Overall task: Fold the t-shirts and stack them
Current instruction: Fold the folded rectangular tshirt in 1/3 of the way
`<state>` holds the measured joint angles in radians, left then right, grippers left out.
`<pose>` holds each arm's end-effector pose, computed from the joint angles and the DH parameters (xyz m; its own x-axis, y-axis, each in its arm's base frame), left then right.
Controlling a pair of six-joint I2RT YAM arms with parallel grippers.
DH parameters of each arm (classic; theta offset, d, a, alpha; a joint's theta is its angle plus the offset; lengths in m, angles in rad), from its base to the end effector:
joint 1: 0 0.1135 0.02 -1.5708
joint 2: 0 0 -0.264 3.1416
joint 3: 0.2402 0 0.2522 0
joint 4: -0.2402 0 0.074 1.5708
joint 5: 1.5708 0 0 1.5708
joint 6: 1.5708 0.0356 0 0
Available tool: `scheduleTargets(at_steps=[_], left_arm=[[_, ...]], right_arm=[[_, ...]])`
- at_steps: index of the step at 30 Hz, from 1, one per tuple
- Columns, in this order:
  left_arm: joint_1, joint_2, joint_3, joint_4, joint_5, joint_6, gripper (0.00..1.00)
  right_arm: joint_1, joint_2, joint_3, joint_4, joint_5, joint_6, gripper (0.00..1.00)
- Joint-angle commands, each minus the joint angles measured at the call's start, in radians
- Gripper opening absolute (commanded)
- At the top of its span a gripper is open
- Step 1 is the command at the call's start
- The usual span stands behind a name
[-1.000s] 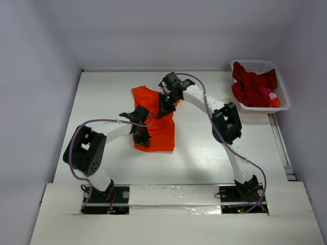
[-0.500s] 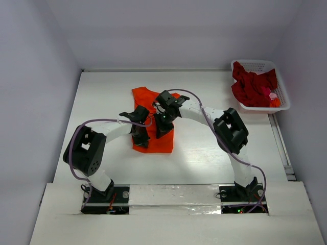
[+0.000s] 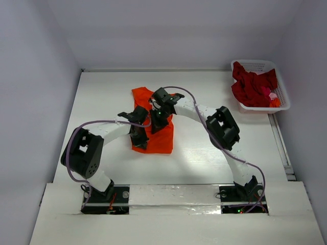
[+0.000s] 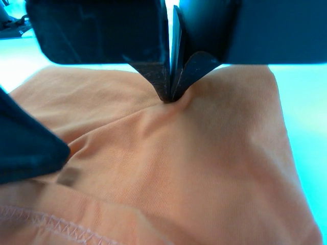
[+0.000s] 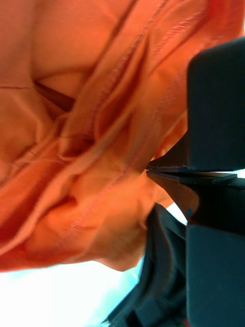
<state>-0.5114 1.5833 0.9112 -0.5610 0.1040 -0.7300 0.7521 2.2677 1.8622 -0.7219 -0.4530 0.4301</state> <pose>0.2499 -0.1445 0.1687 -0.9577 -0.2231 -0.1816 -0.1636 0.9417 -0.2939 0.3426 0.3418 0.1787 -0.9129 -0.3406 -0.2251 -0.4079 0.7375 0.5382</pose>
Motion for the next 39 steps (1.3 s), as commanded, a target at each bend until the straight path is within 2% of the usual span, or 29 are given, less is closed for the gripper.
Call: scheduleTargets(at_steps=[1,6,14,19,23,27,34,39], left_arm=[[-0.007,-0.052,0.015,-0.053,0.0,0.0,0.0],[-0.007,-0.069,0.006,-0.059,0.003,-0.002,0.0],[-0.007,-0.082,-0.058,-0.033,0.003,-0.006,0.0],[-0.007,-0.071,-0.103,0.013,-0.003,-0.017,0.0],[-0.007,-0.069,-0.123,0.049,-0.02,-0.031,0.0],[-0.007,-0.039,-0.114,0.065,-0.015,-0.032,0.0],[-0.007,-0.031,-0.11,0.067,-0.018,-0.032,0.0],[-0.007,-0.029,-0.118,0.072,-0.013,-0.035,0.0]], right_arm=[[-0.002,0.029,0.063,0.021,-0.015,0.01,0.0],[-0.002,0.081,0.141,-0.014,-0.004,0.002,0.0],[-0.002,0.167,0.388,-0.111,0.03,-0.005,0.0],[-0.011,0.179,0.43,-0.128,0.03,0.006,0.0],[-0.011,0.126,0.382,-0.125,0.027,-0.002,0.0],[-0.011,0.029,0.221,-0.091,0.013,-0.022,0.0],[0.02,-0.089,0.037,-0.067,0.054,-0.068,0.0],[0.02,-0.094,-0.061,-0.021,0.054,-0.057,0.0]])
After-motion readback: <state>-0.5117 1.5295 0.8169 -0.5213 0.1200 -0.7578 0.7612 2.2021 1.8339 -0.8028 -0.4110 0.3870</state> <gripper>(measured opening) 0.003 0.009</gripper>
